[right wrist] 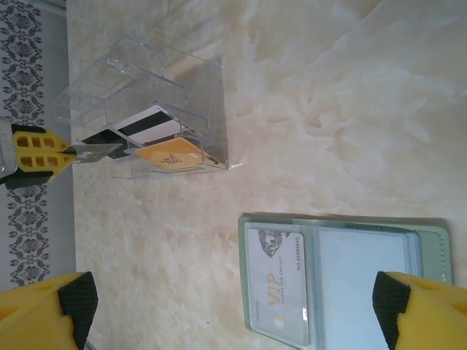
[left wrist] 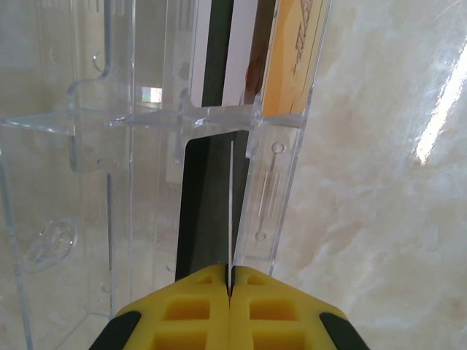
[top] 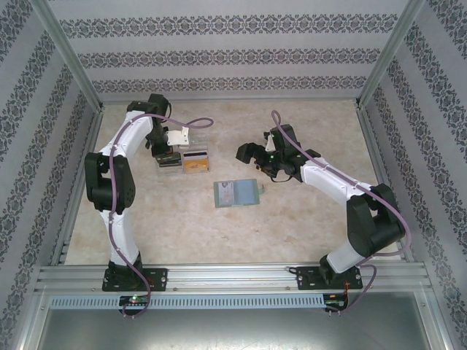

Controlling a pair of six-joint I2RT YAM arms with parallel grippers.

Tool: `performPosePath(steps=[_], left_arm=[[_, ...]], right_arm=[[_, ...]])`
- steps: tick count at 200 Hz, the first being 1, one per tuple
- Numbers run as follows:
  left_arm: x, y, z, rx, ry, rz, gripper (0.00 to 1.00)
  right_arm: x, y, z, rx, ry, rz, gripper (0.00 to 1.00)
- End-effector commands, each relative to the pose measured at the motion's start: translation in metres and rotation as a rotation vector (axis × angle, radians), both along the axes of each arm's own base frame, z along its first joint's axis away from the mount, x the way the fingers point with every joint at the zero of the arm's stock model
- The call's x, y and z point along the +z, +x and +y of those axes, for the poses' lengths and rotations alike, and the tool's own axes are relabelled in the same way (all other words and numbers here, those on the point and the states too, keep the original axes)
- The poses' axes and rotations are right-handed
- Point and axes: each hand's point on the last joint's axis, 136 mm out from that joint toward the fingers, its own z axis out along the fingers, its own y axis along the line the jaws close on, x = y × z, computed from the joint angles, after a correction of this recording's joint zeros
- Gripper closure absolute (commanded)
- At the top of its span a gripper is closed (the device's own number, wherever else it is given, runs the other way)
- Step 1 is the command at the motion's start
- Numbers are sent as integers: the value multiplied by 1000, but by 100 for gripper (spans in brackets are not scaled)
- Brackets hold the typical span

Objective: Take the credit cards out of the card holder

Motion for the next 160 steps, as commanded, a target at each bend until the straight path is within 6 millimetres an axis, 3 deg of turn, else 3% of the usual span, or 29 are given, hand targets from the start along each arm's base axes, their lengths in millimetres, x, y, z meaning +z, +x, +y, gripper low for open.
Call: performPosePath(steps=[1, 81, 119, 160], left_arm=[[7, 3, 7, -26, 29, -22, 100], [-8, 4, -10, -75, -7, 13, 100], [-18, 8, -6, -83, 25, 35, 100], [-12, 7, -14, -94, -10, 38, 100]], right_arm=[[3, 3, 4, -3, -7, -4, 2], [3, 1, 4, -3, -4, 4, 2], [6, 0, 3, -8, -4, -2, 2], [5, 1, 5, -7, -3, 2, 2]])
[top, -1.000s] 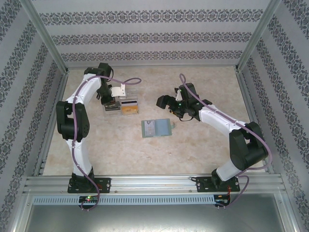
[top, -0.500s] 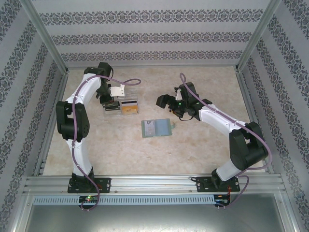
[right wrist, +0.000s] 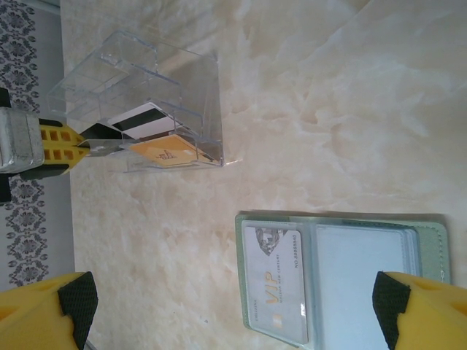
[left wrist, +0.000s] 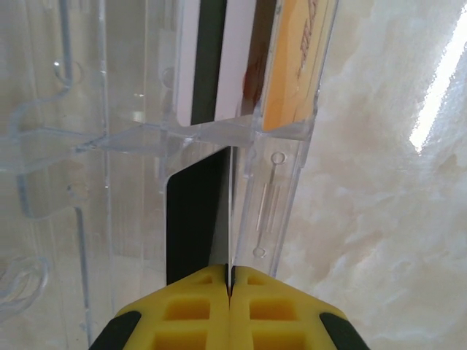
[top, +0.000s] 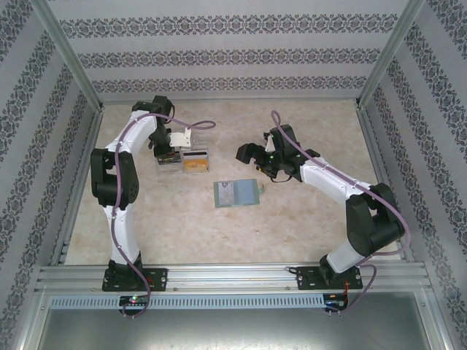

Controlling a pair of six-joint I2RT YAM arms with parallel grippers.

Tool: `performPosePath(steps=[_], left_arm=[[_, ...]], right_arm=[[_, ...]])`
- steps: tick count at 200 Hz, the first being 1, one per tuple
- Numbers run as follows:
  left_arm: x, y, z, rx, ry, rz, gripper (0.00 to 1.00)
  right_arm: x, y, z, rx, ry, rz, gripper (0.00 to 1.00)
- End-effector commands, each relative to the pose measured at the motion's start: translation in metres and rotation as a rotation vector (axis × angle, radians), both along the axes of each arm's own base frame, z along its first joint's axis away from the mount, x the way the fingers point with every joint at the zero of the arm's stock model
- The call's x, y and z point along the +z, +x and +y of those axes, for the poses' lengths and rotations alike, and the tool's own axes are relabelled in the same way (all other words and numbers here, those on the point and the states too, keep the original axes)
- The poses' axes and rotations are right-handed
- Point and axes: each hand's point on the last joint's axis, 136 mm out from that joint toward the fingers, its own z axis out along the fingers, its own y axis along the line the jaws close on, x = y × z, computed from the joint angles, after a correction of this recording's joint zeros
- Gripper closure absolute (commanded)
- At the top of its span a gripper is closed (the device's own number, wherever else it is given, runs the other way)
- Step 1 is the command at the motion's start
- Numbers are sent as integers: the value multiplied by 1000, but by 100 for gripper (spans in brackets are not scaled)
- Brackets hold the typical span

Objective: Take the credit cards out of the card holder

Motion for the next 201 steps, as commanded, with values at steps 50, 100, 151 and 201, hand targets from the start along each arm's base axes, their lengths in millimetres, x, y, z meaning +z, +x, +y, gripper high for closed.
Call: performPosePath(steps=[50, 100, 151, 201], left_arm=[[18, 2, -8, -61, -6, -31, 100], [25, 4, -2, -74, 41, -57, 100], [23, 5, -1, -87, 44, -53, 100], [36, 8, -14, -151, -19, -89, 100]], right_arm=[[10, 4, 8, 1, 1, -16, 2], [8, 4, 9, 4, 0, -8, 2], [7, 3, 9, 4, -6, -5, 2], [8, 1, 9, 7, -8, 0, 2]])
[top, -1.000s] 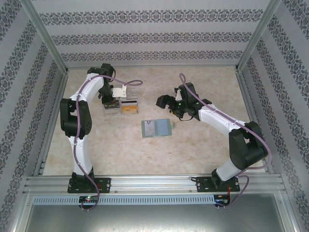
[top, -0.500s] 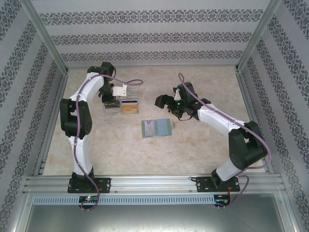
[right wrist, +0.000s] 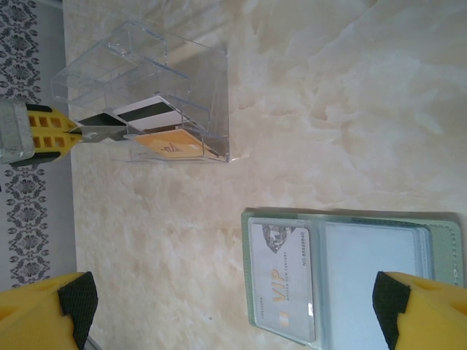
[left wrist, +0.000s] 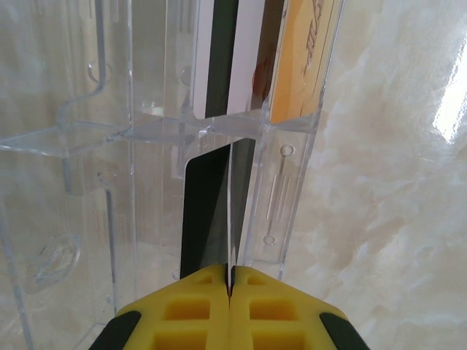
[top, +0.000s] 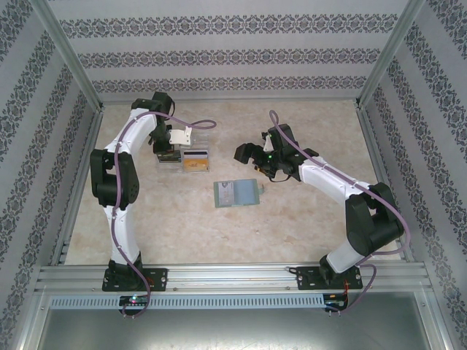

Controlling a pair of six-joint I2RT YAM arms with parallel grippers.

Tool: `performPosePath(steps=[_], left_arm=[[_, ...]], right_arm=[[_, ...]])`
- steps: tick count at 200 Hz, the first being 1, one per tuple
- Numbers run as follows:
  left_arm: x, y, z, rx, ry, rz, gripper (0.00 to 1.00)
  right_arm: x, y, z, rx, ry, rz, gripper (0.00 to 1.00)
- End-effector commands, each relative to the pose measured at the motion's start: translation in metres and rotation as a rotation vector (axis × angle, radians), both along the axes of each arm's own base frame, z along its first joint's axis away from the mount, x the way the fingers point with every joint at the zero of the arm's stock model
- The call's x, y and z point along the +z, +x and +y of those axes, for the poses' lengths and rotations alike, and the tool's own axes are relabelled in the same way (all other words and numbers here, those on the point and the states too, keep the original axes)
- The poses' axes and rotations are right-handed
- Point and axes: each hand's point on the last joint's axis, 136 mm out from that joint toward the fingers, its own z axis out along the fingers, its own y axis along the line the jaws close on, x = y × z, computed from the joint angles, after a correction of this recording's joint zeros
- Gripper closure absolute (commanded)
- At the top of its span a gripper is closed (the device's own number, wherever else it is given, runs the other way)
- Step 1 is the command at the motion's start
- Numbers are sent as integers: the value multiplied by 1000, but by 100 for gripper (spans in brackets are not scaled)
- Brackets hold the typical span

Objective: Take the credit cards out of the card holder

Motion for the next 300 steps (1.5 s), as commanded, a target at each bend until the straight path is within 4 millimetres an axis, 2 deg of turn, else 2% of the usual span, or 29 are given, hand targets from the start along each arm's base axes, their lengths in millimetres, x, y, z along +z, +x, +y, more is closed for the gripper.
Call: performPosePath(steps=[1, 97, 169, 205, 223, 265, 300], left_arm=[[23, -1, -13, -83, -38, -42, 100], [-6, -2, -4, -72, -14, 14, 100], [-16, -2, 2, -42, -26, 18, 88], [-5, 3, 1, -33, -41, -18, 75], [6, 6, -1, -34, -54, -50, 73], [47, 9, -14, 10, -160, -161, 71], [80, 13, -19, 182, -260, -289, 70]], right_arm=[[6, 3, 4, -4, -7, -4, 2], [5, 2, 2, -14, -17, 2, 2], [8, 1, 2, -15, -17, -2, 2], [9, 1, 1, -17, -24, -9, 2], [10, 1, 2, -13, -30, -13, 2], [6, -7, 8, 17, -101, -26, 2], [-4, -23, 17, 54, -196, -38, 2]])
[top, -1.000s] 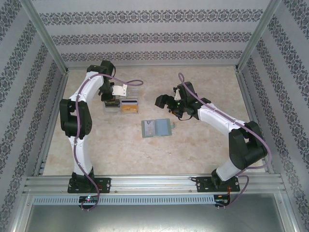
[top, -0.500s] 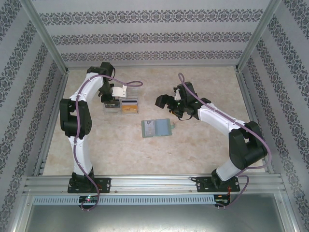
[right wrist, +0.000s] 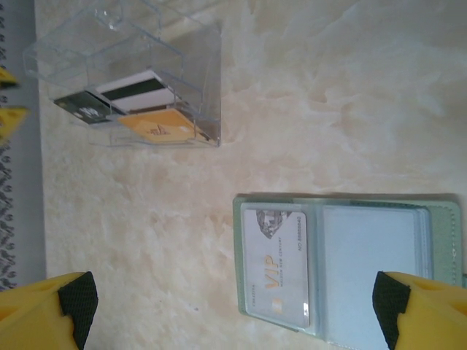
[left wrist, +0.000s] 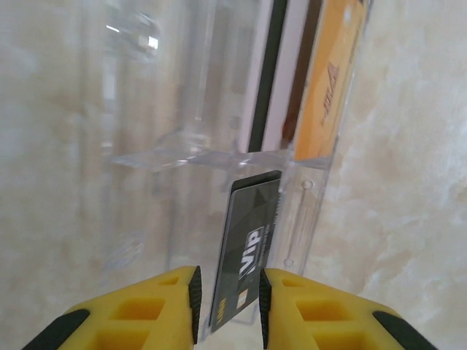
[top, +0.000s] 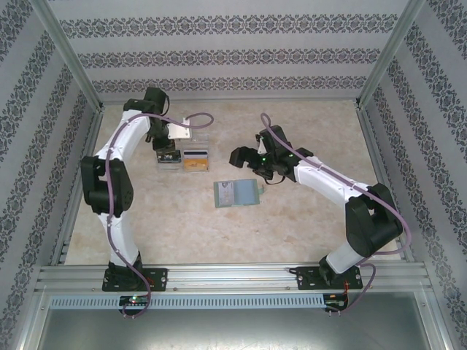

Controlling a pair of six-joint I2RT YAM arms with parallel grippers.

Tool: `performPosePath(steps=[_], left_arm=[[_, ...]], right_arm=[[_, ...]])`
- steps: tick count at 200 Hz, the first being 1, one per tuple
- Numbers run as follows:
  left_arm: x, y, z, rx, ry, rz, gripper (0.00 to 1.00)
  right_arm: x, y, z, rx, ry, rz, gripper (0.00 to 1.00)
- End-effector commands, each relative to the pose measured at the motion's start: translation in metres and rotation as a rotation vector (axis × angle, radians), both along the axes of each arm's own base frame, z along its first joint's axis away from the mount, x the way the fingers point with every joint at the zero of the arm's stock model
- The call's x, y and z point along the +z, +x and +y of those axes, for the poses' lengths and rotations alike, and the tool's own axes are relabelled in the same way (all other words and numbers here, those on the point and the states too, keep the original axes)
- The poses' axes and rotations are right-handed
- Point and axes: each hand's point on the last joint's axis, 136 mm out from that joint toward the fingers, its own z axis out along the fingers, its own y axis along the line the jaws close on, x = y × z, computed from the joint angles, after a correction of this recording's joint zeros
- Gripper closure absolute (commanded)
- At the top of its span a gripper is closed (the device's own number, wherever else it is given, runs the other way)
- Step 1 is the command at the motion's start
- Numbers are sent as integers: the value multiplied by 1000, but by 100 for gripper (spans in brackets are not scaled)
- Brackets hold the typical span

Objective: Take the credit cards out of the card holder

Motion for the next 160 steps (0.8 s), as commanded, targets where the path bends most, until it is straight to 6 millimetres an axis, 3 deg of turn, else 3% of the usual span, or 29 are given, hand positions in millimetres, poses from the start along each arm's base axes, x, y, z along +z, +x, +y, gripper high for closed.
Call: performPosePath(steps=[1, 41, 64, 74, 93, 160], left_arm=[[38, 7, -6, 139, -134, -119, 70], [72, -4, -14, 428, -372, -196, 67], [94, -10, -9, 671, -555, -248, 64], [94, -14, -4, 800, -625, -255, 59], [84, -24, 0, 993, -735, -196, 52], [33, -72, -5, 1417, -827, 161, 45]], right_arm=[[-2, -8, 2, 20, -96, -28, 2], [-15, -29, 16, 67, -159, -36, 7], [-24, -40, 26, 92, -148, -18, 14], [-29, -44, 29, 102, -151, -7, 17], [-39, -51, 37, 130, -126, 23, 21], [-83, -46, 38, 157, -192, 91, 42]])
